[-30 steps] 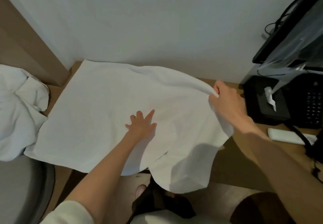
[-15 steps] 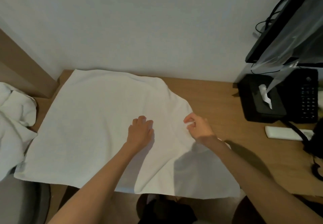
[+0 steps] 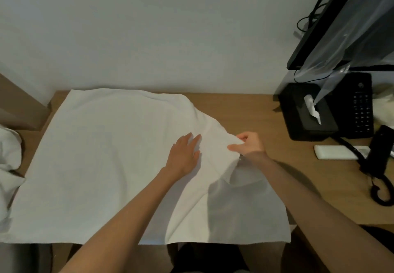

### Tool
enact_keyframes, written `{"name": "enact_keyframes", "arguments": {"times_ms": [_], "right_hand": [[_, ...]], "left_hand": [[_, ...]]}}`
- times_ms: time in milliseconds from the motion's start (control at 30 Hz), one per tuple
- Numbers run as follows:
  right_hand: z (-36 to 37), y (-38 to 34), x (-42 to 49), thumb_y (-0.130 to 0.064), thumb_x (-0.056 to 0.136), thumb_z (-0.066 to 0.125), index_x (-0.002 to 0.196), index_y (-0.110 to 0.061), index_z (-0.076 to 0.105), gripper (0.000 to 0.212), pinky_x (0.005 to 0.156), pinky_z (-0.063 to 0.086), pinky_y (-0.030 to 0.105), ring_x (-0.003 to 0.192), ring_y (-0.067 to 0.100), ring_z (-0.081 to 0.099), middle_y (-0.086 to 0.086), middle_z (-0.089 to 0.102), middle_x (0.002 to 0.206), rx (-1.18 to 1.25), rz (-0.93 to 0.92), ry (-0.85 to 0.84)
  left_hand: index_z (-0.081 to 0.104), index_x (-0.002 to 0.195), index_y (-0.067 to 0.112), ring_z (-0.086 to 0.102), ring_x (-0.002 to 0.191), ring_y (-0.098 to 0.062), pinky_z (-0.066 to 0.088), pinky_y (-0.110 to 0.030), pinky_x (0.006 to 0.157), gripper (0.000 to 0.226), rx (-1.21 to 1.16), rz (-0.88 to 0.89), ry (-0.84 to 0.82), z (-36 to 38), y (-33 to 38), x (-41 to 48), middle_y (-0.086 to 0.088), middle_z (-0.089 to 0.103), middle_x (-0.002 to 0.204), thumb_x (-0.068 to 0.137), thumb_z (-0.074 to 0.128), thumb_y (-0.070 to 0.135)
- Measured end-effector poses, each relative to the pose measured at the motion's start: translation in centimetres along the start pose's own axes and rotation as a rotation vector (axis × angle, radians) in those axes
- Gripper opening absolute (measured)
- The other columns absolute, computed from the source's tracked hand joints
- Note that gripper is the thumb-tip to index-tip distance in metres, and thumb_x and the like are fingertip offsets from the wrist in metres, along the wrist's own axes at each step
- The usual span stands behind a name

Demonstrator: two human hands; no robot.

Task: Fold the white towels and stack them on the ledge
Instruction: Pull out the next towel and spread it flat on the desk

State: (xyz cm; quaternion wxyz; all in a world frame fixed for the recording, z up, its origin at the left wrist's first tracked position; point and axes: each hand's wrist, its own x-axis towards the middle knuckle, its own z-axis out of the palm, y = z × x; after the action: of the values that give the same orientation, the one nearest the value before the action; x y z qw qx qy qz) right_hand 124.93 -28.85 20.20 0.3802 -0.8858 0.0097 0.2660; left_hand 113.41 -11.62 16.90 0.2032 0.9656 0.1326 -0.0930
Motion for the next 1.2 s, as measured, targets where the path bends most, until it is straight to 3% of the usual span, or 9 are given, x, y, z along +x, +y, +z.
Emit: {"name": "enact_keyframes", "arguments": {"times_ms": [233,367,533,600,667,767,867,1000,1200], "right_hand": [[-7.2,-2.9,3.1,-0.001,0.086,0.064,0.095,-0.007,0.071,0.013,0.079,0.049,0.028,0.09,0.022,0.061,0.011,0.066,0.098,-0.199,-0.511,0.426],[-8.9,-1.2,6.7,0.006,0.09,0.051,0.105,-0.005,0.069,0.025,0.087,0.036,0.024,0.102,0.027,0.052,0.013,0.063,0.107,-0.369,-0.686,0.428],[-8.5,0.5,10.9,0.016,0.089,0.042,0.123,-0.002,0.062,0.043,0.102,0.04,0.042,0.119,0.036,0.05,0.016,0.059,0.129,-0.346,-0.734,0.486],[-7.3,1.3,11.6,0.012,0.088,0.048,0.123,-0.004,0.063,0.041,0.108,0.034,0.052,0.125,0.039,0.049,0.013,0.058,0.132,-0.452,-0.833,0.48],[-5.2,2.2,11.8,0.0,0.09,0.055,0.128,-0.01,0.06,0.039,0.112,0.023,0.059,0.134,0.04,0.04,0.013,0.05,0.14,-0.5,-0.898,0.306],[-2.1,3.2,12.7,-0.038,0.101,0.038,0.148,-0.037,0.021,0.051,0.115,-0.003,0.062,0.148,0.031,0.0,0.0,0.007,0.16,-0.624,-0.62,0.06],[-0.5,4.8,14.9,-0.063,0.095,0.02,0.145,-0.05,-0.007,0.058,0.111,-0.01,0.064,0.145,0.031,-0.018,-0.009,-0.015,0.159,-0.75,-0.425,0.093],[-0.7,5.6,16.3,-0.074,0.088,0.015,0.148,-0.05,0.006,0.065,0.111,-0.013,0.058,0.147,0.033,-0.008,-0.009,-0.001,0.161,-0.721,-0.447,0.226],[-2.0,5.7,18.0,-0.066,0.093,0.021,0.151,-0.037,0.014,0.065,0.116,-0.007,0.052,0.147,0.032,-0.003,0.005,0.006,0.161,-0.711,-0.415,0.289]], "left_hand": [[-0.006,0.15,0.037,0.0,0.145,-0.041,0.007,-0.046,0.117,0.058,-0.063,-0.068,-0.131,0.1,2.8,4.5,-0.022,-0.001,0.158,0.103,0.027,0.037],[-0.008,0.149,0.038,-0.013,0.143,-0.042,0.002,-0.056,0.115,0.057,0.008,-0.048,-0.114,1.4,4.3,8.2,-0.014,-0.017,0.158,0.102,0.024,0.043],[-0.005,0.148,0.044,-0.02,0.141,-0.042,-0.004,-0.063,0.11,0.057,0.121,-0.147,-0.065,3.3,4.9,12.1,-0.008,-0.025,0.156,0.099,0.022,0.053],[-0.001,0.148,0.046,-0.021,0.142,-0.039,-0.008,-0.062,0.11,0.06,0.114,-0.144,0.058,3.6,4.8,13.0,-0.007,-0.025,0.156,0.096,0.026,0.059],[0.007,0.149,0.043,-0.016,0.144,-0.036,-0.007,-0.06,0.112,0.061,0.092,-0.148,0.214,3.6,4.5,13.8,-0.006,-0.019,0.158,0.095,0.03,0.058],[0.006,0.149,0.045,-0.015,0.144,-0.037,-0.005,-0.061,0.112,0.058,0.095,-0.213,0.251,3.9,3.7,15.3,-0.003,-0.017,0.159,0.095,0.023,0.058],[-0.005,0.146,0.05,-0.018,0.144,-0.035,-0.008,-0.061,0.112,0.057,0.124,-0.223,0.242,4.9,3.1,16.1,0.0,-0.02,0.158,0.094,0.016,0.061],[-0.009,0.144,0.052,-0.016,0.145,-0.033,-0.011,-0.061,0.111,0.057,0.142,-0.236,0.257,5.7,2.6,16.4,0.002,-0.015,0.159,0.093,0.013,0.064],[-0.002,0.144,0.054,-0.016,0.145,-0.032,-0.014,-0.066,0.107,0.064,0.174,-0.304,0.226,5.2,2.6,17.3,0.003,-0.01,0.16,0.084,0.008,0.072]]}}
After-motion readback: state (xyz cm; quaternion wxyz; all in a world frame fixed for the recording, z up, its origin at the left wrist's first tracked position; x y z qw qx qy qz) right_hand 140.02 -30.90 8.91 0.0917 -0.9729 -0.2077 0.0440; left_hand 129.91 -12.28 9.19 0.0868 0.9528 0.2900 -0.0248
